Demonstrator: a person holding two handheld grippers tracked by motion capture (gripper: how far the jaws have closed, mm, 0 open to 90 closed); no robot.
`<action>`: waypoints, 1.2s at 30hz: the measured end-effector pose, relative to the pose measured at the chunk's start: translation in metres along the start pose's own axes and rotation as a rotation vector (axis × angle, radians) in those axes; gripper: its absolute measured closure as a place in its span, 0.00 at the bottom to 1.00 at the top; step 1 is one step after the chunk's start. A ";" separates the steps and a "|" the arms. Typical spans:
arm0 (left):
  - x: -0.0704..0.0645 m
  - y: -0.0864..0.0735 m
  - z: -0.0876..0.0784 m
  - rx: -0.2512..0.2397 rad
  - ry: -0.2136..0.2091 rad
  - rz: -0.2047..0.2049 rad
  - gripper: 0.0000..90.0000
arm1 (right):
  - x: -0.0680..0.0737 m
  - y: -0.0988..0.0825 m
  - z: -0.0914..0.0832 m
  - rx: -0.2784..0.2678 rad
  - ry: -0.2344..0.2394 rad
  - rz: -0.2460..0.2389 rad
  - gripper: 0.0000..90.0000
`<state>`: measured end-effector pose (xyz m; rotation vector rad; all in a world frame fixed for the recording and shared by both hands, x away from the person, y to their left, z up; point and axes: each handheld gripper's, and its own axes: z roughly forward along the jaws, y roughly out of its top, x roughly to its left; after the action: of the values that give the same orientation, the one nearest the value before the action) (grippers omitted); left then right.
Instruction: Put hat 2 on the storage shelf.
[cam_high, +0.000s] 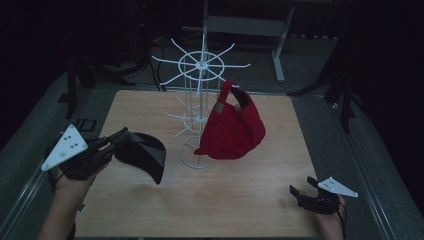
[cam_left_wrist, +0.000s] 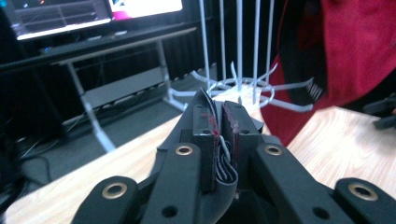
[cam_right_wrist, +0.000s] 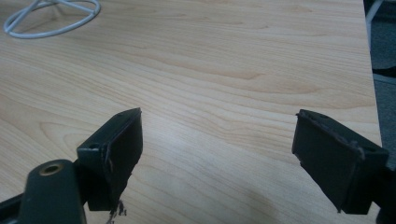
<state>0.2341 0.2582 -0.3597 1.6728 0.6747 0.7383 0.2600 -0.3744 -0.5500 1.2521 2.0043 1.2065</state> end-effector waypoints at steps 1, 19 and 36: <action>0.001 0.004 0.002 -0.008 0.006 0.003 0.94 | 0.000 0.000 0.000 0.002 -0.001 0.002 0.18; -0.008 0.081 0.008 -0.164 -0.035 0.069 0.94 | 0.001 0.000 0.000 0.006 0.006 -0.009 0.18; -0.004 0.126 0.040 -0.194 -0.075 0.068 0.94 | 0.000 0.000 0.001 0.016 0.008 -0.005 0.18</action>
<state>0.2686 0.2047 -0.2444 1.5427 0.4800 0.7607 0.2611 -0.3739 -0.5506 1.2507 2.0251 1.1970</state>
